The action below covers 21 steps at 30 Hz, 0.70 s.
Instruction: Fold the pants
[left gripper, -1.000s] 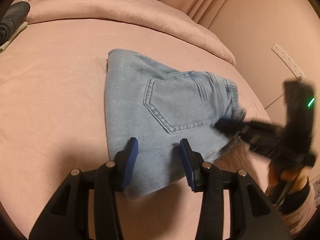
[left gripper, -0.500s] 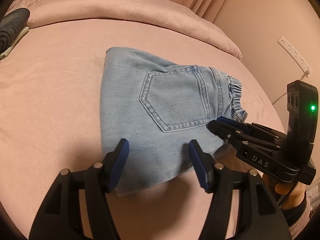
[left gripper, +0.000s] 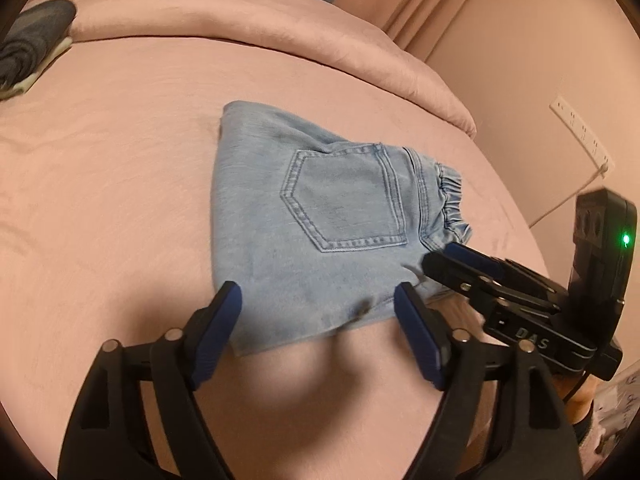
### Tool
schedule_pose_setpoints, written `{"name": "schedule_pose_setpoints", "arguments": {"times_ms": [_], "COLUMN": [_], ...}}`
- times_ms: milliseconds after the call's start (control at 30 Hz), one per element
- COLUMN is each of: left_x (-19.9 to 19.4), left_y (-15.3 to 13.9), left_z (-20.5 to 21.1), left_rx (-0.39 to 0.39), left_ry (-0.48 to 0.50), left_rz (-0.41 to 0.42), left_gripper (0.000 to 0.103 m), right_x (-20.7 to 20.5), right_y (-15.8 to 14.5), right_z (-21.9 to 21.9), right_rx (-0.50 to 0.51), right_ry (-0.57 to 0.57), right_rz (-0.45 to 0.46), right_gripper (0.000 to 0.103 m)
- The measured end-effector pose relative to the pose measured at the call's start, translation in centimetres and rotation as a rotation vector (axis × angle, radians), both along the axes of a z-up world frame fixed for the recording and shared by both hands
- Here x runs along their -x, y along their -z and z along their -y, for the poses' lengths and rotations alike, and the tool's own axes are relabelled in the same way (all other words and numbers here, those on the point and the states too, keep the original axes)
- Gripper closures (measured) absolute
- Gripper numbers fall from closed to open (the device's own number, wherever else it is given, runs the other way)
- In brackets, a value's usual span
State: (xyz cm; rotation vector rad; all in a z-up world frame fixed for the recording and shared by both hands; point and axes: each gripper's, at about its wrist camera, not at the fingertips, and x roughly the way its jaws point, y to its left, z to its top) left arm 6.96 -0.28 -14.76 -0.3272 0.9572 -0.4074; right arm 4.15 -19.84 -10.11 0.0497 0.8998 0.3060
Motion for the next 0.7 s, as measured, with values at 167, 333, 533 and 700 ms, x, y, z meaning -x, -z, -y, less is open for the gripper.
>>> {"name": "schedule_pose_setpoints", "arguments": {"times_ms": [167,333,533,700], "left_x": [0.5,0.6,0.6,0.5], "left_y": [0.0,0.4,0.7,0.5], "left_z": [-1.5,-3.0,-3.8,-3.6], "left_rx": [0.037,0.071,0.084,0.08], "left_ry": [-0.046,-0.102,-0.121,-0.104], "left_rz": [-0.02,-0.045,-0.066,-0.062], "left_gripper": [0.02,0.013,0.013,0.013], "right_x": [1.6,2.3,2.8,3.1], "right_y": [-1.1,-1.4,-1.2,-0.9], "right_z": [1.0,2.0,3.4,4.5], "right_rx": [-0.017,-0.033,-0.074,-0.095], "right_ry": [0.037,0.08,0.134,0.165], "right_rz": [0.046,0.055,0.04,0.03], "right_gripper": [0.046,0.04,0.039,0.039]}}
